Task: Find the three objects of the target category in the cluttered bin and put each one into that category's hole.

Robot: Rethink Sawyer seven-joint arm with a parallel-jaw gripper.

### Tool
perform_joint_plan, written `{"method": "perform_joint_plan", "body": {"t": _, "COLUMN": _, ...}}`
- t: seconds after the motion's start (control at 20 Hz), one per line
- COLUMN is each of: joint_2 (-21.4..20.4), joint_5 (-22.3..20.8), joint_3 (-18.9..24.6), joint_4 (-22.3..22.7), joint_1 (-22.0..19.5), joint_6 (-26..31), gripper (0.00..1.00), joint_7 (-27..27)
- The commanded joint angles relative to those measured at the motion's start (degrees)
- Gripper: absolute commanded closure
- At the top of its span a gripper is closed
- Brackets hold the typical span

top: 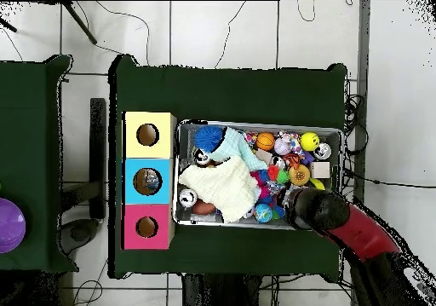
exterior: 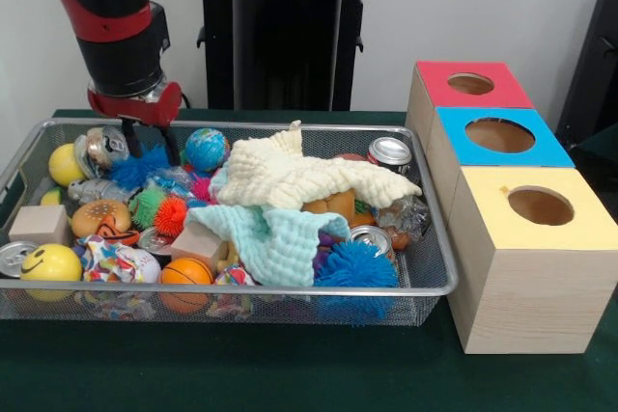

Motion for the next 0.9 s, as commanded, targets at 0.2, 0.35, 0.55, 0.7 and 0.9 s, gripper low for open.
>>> {"method": "perform_joint_plan", "body": {"t": 0.2, "joint_2": 5.12, "joint_5": 0.25, "joint_3": 1.64, "joint_4": -8.75, "joint_1": 2.24, "joint_6": 2.86, "gripper": 0.00, "joint_7": 6.24}}
{"method": "perform_joint_plan", "body": {"t": 0.35, "joint_2": 8.57, "joint_5": 1.30, "joint_3": 1.54, "joint_4": -11.92, "joint_1": 3.04, "joint_6": 2.91, "gripper": 0.00, "joint_7": 7.47}}
{"method": "perform_joint_plan", "body": {"t": 0.55, "joint_2": 10.67, "joint_5": 1.53, "joint_3": 1.26, "joint_4": -14.01, "joint_1": 3.67, "joint_6": 2.16, "gripper": 0.00, "joint_7": 7.88}}
{"method": "perform_joint_plan", "body": {"t": 0.7, "joint_2": 11.41, "joint_5": 1.80, "joint_3": 1.95, "joint_4": -13.71, "joint_1": 2.72, "joint_6": 0.68, "gripper": 0.00, "joint_7": 7.47}}
{"method": "perform_joint_plan", "body": {"t": 0.9, "joint_2": 11.29, "joint_5": 2.72, "joint_3": 2.24, "joint_4": -13.83, "joint_1": 2.86, "joint_6": 1.14, "gripper": 0.00, "joint_7": 7.95}}
